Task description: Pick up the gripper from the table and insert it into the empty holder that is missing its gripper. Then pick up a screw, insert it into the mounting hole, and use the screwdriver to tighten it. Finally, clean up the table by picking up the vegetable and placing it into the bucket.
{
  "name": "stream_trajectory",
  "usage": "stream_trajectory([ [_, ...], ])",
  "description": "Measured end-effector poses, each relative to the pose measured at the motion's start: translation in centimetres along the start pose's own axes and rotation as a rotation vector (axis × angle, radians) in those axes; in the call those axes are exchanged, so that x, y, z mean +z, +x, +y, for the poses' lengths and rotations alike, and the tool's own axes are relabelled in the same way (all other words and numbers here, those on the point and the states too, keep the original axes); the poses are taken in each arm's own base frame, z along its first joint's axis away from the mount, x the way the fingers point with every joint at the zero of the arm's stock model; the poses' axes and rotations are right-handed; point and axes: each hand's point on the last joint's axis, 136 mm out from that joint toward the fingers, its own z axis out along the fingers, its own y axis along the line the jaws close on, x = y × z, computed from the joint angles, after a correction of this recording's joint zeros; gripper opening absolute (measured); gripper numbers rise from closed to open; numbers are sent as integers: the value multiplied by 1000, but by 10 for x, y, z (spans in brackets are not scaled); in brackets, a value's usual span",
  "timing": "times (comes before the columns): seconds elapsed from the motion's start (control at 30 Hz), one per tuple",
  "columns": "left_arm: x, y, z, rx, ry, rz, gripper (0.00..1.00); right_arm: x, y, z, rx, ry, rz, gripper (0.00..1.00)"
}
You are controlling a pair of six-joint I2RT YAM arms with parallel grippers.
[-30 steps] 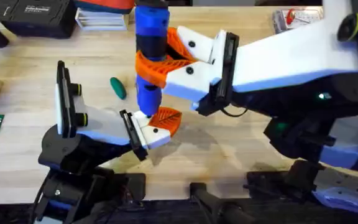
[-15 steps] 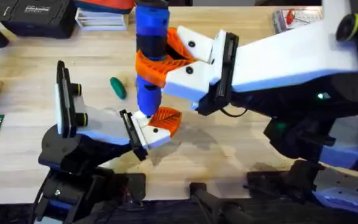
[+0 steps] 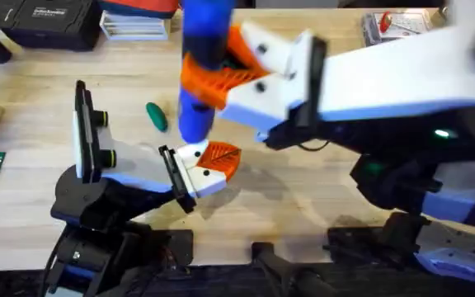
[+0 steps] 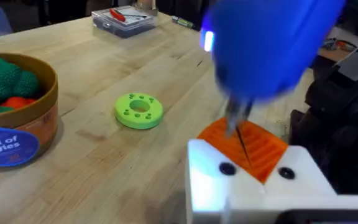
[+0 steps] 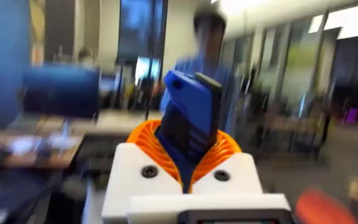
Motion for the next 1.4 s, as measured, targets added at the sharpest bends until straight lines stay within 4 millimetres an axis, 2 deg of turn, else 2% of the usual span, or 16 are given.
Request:
stream_trajectory([
  [0.1, 0, 0, 0, 0, 0, 0, 4, -1, -30, -7, -34, 27, -92, 25],
  [0.17, 0, 0, 0, 0, 0, 0, 4, 0, -31, -16, -20, 57, -64, 25],
  [0.27, 0, 0, 0, 0, 0, 0, 4, 1, -15, -31, -11, 101, 23, 25],
  [0.37, 0, 0, 0, 0, 0, 0, 4, -5, 8, -45, -82, 140, 128, 25],
  [0.5, 0, 0, 0, 0, 0, 0, 4, -28, 41, -85, -259, 239, 305, 25],
  [0.6, 0, 0, 0, 0, 0, 0, 4, -59, 66, -120, -423, 312, 482, 25],
  [0.8, 0, 0, 0, 0, -1, 0, 4, -140, 118, -175, -725, 361, 928, 25],
  [0.83, 0, 0, 0, 0, -1, 0, 4, -181, 136, -195, -833, 354, 1140, 25],
  [0.93, 0, 0, 0, 0, -1, 0, 4, -216, 149, -213, -894, 343, 1299, 25],
  [1.17, 0, 0, 0, 0, -1, 0, 4, -284, 182, -239, -902, 284, 1557, 25],
  [1.27, 0, 0, 0, 0, -1, 0, 4, -306, 197, -236, -856, 241, 1634, 25],
  [1.4, 0, 0, 0, 0, -1, 0, 4, -320, 214, -222, -787, 165, 1694, 34],
])
